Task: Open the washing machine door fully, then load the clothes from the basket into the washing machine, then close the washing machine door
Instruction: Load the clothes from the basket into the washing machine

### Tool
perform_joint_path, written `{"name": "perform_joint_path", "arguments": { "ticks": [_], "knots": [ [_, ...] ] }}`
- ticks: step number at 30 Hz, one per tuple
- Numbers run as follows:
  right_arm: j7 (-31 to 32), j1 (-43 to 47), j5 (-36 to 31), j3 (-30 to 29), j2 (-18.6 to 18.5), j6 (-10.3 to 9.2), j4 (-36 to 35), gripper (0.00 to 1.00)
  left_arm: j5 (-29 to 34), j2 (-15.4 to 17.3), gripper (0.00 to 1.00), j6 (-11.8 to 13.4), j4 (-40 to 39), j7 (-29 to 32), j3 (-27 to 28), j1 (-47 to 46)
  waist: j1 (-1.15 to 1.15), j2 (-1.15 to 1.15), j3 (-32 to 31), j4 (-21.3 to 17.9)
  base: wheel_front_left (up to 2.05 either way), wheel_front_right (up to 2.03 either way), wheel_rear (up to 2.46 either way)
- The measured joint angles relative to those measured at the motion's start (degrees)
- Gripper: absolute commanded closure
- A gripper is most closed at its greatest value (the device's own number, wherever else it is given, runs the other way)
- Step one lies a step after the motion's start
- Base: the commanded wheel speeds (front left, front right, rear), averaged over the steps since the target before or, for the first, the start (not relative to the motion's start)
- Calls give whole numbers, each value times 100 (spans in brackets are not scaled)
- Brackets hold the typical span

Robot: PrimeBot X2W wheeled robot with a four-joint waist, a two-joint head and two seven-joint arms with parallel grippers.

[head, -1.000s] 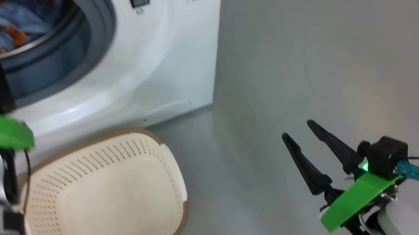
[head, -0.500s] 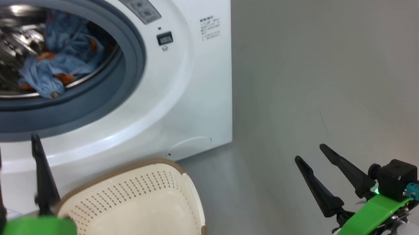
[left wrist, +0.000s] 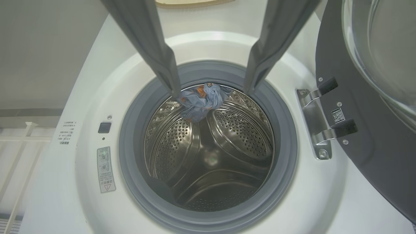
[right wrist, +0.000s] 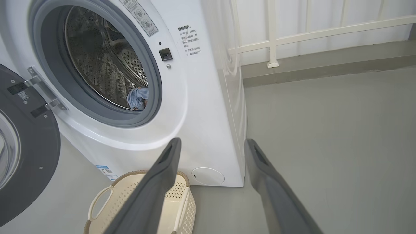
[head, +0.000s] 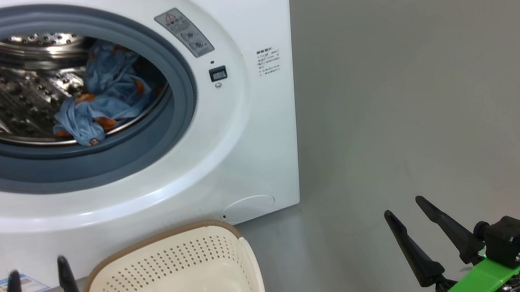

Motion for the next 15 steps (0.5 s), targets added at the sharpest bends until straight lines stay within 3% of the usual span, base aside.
{"name": "perform_joint_path", "arguments": {
  "ticks": [15],
  "knots": [
    [0, 168, -163, -138, -64, -1, -220, 0, 143, -113, 0, 101, -241, 0, 15, 712, 0, 0, -115, -29, 0, 0, 0]
  ]
}}
